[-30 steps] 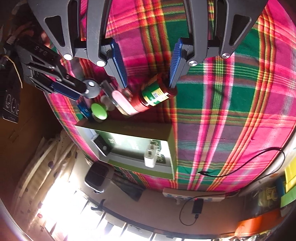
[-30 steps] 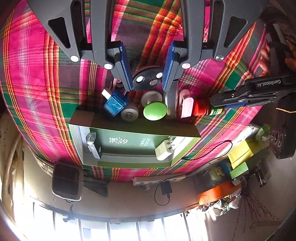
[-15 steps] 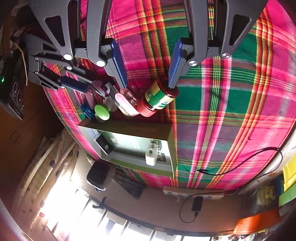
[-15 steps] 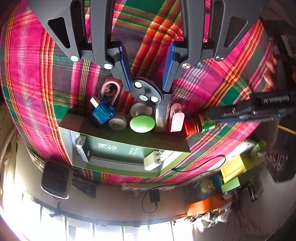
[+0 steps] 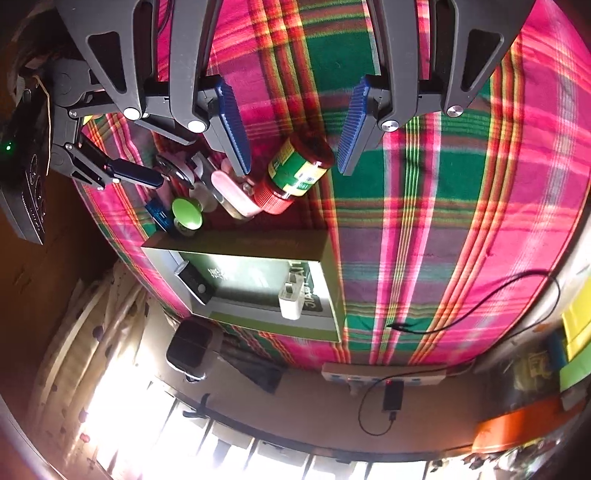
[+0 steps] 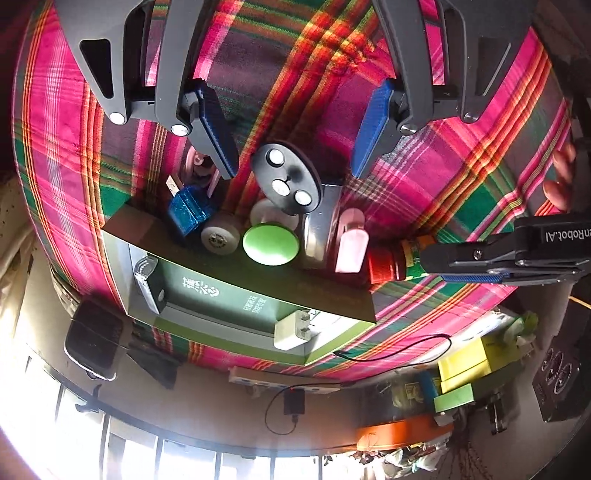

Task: Organize rigid objects
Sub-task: 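Close the left tool on the red-capped bottle while the right tool grasps the black spinner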

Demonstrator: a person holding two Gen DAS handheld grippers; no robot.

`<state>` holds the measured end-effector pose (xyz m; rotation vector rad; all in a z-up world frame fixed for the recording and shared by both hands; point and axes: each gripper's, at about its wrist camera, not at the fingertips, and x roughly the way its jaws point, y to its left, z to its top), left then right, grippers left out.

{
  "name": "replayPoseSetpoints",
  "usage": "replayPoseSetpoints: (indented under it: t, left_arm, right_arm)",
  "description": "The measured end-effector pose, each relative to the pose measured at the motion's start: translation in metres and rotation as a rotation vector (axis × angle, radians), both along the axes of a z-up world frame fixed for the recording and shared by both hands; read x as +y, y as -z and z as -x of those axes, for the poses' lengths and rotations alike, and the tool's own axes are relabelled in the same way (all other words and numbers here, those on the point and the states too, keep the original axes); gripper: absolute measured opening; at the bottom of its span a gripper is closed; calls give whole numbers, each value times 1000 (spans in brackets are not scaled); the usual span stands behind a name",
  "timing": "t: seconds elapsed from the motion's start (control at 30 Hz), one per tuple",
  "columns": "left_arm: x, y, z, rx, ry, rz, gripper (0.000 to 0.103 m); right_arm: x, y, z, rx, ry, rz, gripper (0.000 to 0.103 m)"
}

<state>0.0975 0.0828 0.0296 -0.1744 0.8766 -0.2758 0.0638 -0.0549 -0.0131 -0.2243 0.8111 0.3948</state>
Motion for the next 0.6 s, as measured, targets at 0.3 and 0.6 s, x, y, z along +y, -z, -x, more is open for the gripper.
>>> replayPoseSetpoints:
  t: [0.3, 0.6]
  left_arm:
    - [-13, 3, -17, 14, 58, -76, 49]
    - [-23, 1, -17, 4, 100, -103, 49]
  right_arm:
    - [-2, 1, -10, 13, 17, 5, 64]
    - [-8, 0, -12, 9, 33, 2, 39]
